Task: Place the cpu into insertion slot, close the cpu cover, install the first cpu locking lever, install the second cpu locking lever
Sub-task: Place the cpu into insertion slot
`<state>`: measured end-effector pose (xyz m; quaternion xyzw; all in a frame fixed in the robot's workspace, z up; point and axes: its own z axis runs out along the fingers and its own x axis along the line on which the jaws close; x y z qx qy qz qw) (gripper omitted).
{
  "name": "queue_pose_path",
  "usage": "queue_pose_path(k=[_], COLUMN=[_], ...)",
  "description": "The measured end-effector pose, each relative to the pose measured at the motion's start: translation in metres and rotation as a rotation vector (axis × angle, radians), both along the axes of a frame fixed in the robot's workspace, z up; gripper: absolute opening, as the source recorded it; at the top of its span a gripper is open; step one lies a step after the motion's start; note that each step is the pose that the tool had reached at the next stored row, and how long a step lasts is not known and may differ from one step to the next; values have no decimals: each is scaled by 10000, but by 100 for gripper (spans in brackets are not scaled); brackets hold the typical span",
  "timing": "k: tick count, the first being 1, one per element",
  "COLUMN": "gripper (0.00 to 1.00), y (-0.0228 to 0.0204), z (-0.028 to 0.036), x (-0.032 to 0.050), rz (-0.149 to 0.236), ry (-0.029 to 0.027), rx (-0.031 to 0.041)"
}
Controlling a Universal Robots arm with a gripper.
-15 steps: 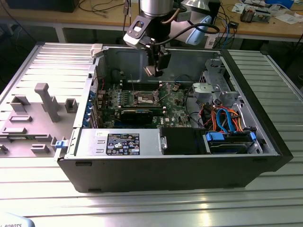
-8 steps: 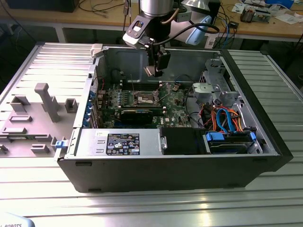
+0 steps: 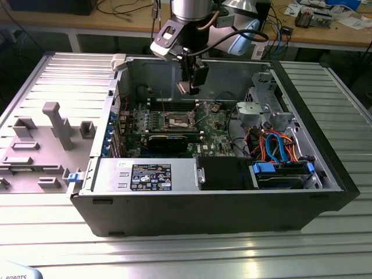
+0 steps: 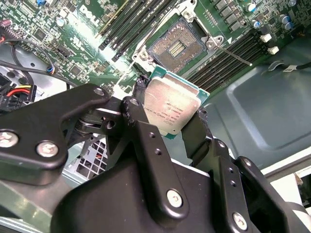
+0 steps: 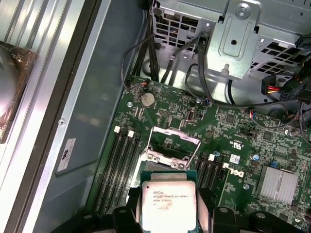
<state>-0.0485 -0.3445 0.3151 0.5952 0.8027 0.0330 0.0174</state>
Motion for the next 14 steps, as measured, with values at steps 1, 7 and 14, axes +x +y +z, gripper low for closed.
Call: queue_pose_path(k=[1, 7, 14], gripper=[54, 54, 54], y=[0, 0, 0], z=[-16, -145, -153], x=[0, -1, -3], rz=[-106, -1334, -1678], ry=[0, 0, 1], rx=[-5, -10, -11])
